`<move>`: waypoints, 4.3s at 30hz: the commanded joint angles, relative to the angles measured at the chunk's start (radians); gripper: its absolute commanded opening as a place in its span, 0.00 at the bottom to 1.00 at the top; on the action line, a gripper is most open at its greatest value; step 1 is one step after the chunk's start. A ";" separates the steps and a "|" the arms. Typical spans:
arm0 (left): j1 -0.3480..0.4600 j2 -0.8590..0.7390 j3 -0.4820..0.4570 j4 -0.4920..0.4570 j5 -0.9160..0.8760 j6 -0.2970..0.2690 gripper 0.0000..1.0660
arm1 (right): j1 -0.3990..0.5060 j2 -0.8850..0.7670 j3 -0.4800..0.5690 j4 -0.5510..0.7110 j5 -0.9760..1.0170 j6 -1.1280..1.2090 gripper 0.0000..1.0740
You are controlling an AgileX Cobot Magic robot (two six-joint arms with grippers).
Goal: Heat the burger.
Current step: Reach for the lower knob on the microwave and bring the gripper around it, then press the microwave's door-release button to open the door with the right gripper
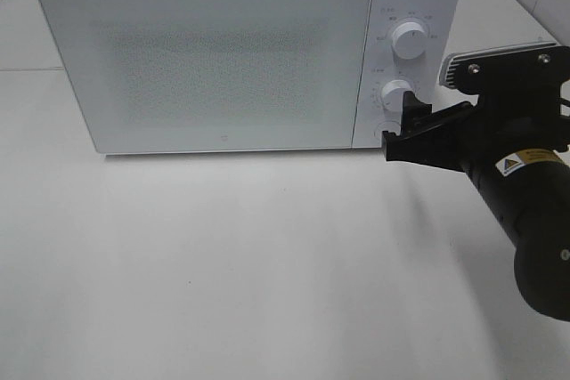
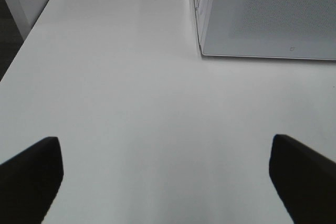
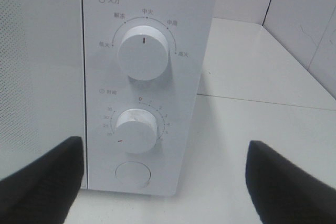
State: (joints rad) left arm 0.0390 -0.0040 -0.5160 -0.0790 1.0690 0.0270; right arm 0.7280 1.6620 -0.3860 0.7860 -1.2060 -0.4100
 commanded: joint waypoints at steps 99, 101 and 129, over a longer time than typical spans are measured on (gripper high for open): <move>0.005 -0.014 0.000 -0.001 -0.001 -0.003 0.94 | -0.150 0.401 -0.368 -0.175 0.015 0.254 0.08; 0.005 -0.014 0.000 -0.001 -0.001 -0.003 0.94 | -0.150 0.401 -0.368 -0.181 0.015 0.299 0.08; 0.005 -0.014 0.000 0.006 -0.001 -0.003 0.94 | -0.150 0.401 -0.368 -0.527 -0.139 1.909 0.09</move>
State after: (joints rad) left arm 0.0390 -0.0040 -0.5160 -0.0780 1.0690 0.0270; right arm 0.5840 2.0700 -0.7480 0.2510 -1.2160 1.5710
